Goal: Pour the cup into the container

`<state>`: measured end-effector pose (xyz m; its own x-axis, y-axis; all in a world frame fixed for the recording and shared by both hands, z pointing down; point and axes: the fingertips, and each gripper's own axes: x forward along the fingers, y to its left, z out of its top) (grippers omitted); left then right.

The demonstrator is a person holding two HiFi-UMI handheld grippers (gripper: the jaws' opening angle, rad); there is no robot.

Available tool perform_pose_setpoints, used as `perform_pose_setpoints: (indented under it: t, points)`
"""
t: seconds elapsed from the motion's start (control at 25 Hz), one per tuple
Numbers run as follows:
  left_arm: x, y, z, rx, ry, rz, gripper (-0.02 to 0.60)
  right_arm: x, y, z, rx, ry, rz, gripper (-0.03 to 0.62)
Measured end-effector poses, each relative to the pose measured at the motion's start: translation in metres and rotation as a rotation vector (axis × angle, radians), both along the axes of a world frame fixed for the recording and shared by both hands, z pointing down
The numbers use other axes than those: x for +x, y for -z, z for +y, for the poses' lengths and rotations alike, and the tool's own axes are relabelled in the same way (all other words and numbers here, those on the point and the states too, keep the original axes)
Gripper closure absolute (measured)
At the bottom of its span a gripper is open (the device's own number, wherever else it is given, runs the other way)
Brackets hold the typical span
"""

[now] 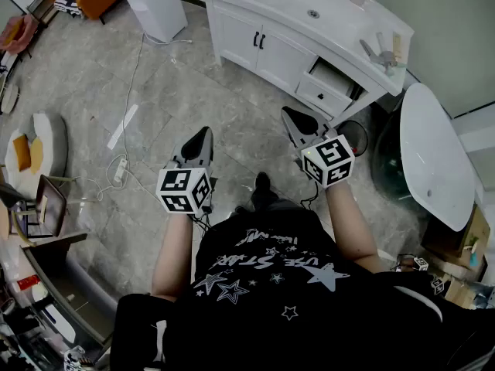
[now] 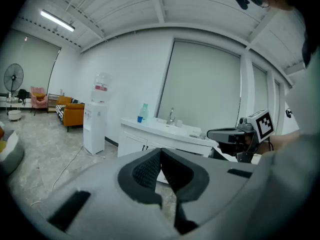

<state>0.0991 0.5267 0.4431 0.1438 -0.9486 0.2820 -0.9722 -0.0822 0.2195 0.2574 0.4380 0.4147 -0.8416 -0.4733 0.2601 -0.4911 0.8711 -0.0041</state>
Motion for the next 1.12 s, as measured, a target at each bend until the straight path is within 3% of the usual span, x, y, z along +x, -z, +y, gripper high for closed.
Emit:
perform_pose_setpoints:
  t: [0.64,1.0,1.12]
  points:
    - [0.002,-0.002,0.042,0.006,0.054,0.017,0.572,0.002,0.004,0.027,0.014,0.027,-0.015,0.588]
    - [-0.009,-0.006,0.055,0.009,0.047,0.007,0.572,-0.011,0.000,0.034,0.021,-0.020,-0.031,0.585]
    - [-0.014,-0.007,0.050,0.007,0.054,0.017,0.572,-0.015,-0.004,0.025,-0.007,-0.018,-0.033,0.504]
